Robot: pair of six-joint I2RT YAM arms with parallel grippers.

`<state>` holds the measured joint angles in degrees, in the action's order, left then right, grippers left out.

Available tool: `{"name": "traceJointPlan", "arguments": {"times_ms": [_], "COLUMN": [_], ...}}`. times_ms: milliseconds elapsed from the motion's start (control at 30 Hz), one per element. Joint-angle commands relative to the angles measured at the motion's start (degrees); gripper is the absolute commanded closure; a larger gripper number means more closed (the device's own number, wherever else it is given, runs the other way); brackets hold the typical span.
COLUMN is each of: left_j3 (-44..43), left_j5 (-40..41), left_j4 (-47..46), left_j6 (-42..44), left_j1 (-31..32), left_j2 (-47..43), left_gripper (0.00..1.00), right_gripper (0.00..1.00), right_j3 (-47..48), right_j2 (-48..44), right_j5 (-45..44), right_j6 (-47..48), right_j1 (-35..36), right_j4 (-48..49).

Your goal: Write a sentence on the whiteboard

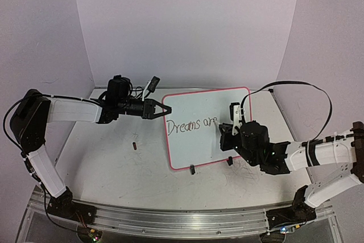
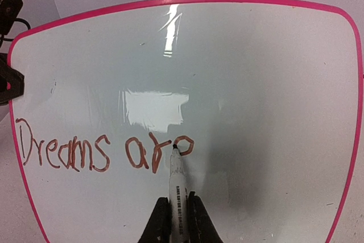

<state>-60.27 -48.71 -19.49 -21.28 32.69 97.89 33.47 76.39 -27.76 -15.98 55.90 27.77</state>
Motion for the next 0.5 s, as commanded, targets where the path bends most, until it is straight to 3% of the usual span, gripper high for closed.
{"name": "traceJointPlan", "arguments": {"times_ms": [0, 467], "left_j3": [-0.2, -0.2], "left_j5": [2.4, 2.4], "left_j4": [1.6, 1.5], "left_j6": [0.8, 0.7], "left_j1": [-0.1, -0.1], "left_j2": [-2.3, -2.0], "left_gripper": [1.0, 1.0], "right_gripper": [1.0, 1.0], "right_j3": [-1.2, -2.8], "right_j2": [-0.8, -1.7], "right_j5": [0.6, 0.6], "right_j6": [-1.3, -2.3], "right_j1": [-0.2, -0.2], "right_j4": [-2.0, -3.6]}}
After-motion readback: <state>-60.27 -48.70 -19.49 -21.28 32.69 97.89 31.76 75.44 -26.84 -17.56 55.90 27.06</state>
